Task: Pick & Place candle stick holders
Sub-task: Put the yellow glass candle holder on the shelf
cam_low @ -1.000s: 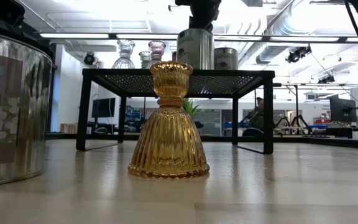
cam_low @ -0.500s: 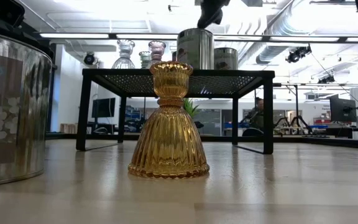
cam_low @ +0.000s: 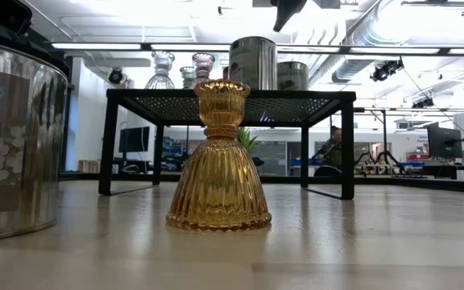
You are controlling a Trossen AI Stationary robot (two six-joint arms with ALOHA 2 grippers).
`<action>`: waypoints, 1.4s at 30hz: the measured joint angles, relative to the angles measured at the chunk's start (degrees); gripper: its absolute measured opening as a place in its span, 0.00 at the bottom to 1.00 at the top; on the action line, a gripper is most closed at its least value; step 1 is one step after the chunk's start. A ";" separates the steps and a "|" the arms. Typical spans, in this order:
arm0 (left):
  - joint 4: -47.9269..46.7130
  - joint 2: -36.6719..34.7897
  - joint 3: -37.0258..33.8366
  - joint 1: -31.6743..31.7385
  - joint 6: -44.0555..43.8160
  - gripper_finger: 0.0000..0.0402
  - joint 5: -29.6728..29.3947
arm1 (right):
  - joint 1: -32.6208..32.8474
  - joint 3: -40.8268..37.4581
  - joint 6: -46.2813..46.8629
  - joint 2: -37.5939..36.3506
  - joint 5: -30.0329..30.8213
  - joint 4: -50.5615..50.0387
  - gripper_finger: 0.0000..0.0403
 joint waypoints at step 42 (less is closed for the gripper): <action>-0.02 0.01 0.00 0.01 0.00 0.18 0.00 | 11.52 -74.93 3.13 -32.42 6.12 75.54 0.15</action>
